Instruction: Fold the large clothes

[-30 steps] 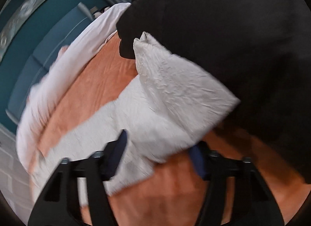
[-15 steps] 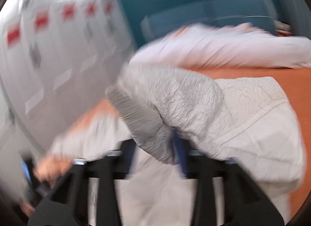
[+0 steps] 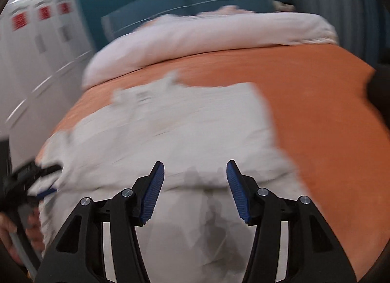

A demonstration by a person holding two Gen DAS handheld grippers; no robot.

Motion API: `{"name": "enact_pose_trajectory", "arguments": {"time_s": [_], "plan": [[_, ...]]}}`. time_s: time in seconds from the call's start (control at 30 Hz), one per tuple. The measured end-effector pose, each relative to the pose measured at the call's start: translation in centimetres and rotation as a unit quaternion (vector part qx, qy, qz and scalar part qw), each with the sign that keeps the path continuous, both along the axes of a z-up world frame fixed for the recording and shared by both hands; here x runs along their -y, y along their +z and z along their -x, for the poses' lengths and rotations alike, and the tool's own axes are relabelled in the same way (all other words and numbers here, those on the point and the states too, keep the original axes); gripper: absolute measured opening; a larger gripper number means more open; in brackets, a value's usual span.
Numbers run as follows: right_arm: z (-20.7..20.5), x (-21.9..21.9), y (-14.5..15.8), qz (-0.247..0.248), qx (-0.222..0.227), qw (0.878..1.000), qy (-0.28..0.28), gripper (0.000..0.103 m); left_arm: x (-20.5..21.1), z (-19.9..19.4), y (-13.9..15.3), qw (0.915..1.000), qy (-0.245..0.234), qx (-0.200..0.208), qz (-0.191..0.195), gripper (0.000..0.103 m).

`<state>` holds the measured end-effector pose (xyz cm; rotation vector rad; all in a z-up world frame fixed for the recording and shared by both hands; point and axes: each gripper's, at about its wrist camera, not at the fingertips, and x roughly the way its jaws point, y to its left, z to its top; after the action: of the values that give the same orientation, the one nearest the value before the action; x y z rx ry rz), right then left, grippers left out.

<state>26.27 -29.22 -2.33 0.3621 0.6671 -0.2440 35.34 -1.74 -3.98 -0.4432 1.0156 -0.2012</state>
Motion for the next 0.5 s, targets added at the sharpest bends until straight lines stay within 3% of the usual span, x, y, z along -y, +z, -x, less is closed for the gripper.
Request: {"name": "enact_pose_trajectory", "arguments": {"time_s": [0.03,0.07,0.1,0.13,0.17,0.2,0.27,0.37,0.4,0.5], "plan": [[-0.3,1.4,-0.2,0.001,-0.004,1.000,-0.023,0.052,0.4,-0.4,-0.6,0.9999,0.006,-0.009,-0.001,0.090],[-0.3,2.1,-0.6,0.000,-0.007,1.000,-0.030,0.053,0.9,-0.8,-0.9,0.9999,0.011,-0.009,-0.008,0.079],[-0.8,2.9,-1.2,-0.005,-0.013,0.999,-0.039,0.052,1.3,-1.0,-0.9,0.9999,0.007,-0.004,-0.013,0.057],[-1.0,3.2,-1.6,-0.006,-0.019,0.999,-0.042,0.049,1.6,-1.3,-0.8,0.9999,-0.004,0.002,-0.016,0.044],[-2.1,3.6,-2.4,-0.011,-0.035,0.999,-0.037,0.029,2.0,-1.8,-0.5,0.9996,-0.022,0.013,-0.012,0.017],[-2.4,4.1,-2.7,-0.011,-0.048,0.998,-0.035,0.009,2.0,-2.2,-0.2,0.9994,-0.024,0.020,-0.018,0.008],[-2.8,3.8,-2.0,-0.012,-0.028,0.999,-0.025,0.000,2.0,-2.8,1.6,0.9970,-0.027,0.062,-0.039,0.005],[-2.1,2.2,1.0,0.013,0.039,0.999,0.001,0.000,1.4,-3.3,4.0,0.9905,-0.025,0.117,-0.067,0.005],[-2.2,2.2,1.1,0.019,0.039,0.999,0.005,0.000,1.2,-3.6,3.9,0.9901,-0.025,0.117,-0.073,0.005],[-4.8,2.3,-2.4,0.031,-0.034,0.999,0.009,0.000,1.5,-4.7,0.7,0.9896,-0.029,0.082,-0.114,0.005]]}}
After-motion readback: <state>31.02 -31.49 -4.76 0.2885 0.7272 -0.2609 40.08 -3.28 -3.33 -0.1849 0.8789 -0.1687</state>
